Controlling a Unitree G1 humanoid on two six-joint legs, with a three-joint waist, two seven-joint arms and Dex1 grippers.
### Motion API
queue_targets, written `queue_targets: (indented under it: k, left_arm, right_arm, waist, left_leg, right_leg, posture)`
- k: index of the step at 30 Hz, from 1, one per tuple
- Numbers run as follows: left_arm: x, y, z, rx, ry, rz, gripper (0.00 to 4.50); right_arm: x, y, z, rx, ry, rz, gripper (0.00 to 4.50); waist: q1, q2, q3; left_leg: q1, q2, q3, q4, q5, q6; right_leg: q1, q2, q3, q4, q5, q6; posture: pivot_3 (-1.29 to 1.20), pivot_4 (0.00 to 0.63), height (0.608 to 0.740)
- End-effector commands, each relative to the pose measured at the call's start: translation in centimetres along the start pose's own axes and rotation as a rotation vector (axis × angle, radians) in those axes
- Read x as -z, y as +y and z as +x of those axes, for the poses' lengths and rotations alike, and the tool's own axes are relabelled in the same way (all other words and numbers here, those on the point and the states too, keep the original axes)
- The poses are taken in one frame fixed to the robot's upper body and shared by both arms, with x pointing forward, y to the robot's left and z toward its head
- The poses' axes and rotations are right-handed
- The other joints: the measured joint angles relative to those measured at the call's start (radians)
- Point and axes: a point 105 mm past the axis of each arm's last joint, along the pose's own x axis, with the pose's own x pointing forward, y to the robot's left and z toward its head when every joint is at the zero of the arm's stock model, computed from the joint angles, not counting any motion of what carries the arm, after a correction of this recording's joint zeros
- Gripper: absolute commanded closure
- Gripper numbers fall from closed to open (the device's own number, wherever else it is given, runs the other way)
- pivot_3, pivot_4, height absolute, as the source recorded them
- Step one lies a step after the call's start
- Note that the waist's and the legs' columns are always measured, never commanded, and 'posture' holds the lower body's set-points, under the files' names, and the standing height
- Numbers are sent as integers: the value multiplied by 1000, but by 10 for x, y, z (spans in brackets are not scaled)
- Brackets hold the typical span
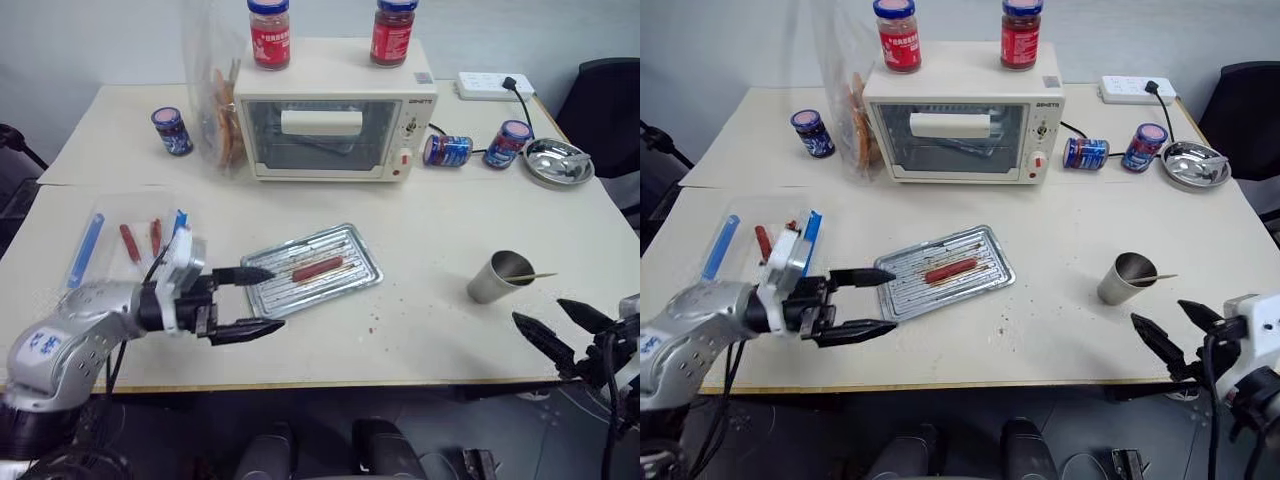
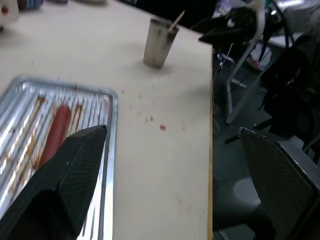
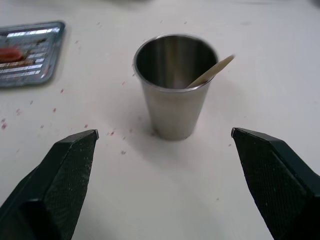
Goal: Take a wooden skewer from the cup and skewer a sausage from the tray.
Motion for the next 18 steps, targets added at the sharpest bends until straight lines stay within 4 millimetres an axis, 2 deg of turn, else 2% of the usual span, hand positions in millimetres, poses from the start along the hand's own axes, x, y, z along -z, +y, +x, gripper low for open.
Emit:
queue_targets:
  k: [1,6,13,16,18]
  left_arm:
    - [-4,-4,17,90,-17,5,47]
    - [-5,-9,37,163,-24,28,47]
    - [-8,-6,44,164,-32,50,47]
    - [-10,-6,44,162,-34,57,0]
    - [-11,-5,45,160,-34,62,0]
  right_arm:
    - [-17,1,6,41,-87,2,25]
    - [-22,-1,19,61,-122,34,25]
    - [-23,-1,33,86,-145,75,25]
    - [-22,0,37,91,-154,95,543]
    - [-22,1,38,93,-159,107,1066]
  waist:
    - [-2,0,0]
    - [-16,0,0]
    - [-17,0,0]
    - [-16,0,0]
    - [-17,0,0]
  left_leg:
    - [0,0,0,0,0,0]
    - [0,0,0,0,0,0]
    - [0,0,0,1,1,0]
    - [-1,0,0,1,1,0]
    - [-1,0,0,1,1,0]
  right_leg:
    - [0,0,0,0,0,1]
    - [-1,1,1,0,0,1]
    - [-1,1,1,1,0,1]
    - [-1,1,1,1,0,1]
    - [-1,1,1,1,0,1]
  posture:
    - [0,150,740]
    - [0,150,740]
    - [0,150,740]
    - [0,150,740]
    - [0,150,740]
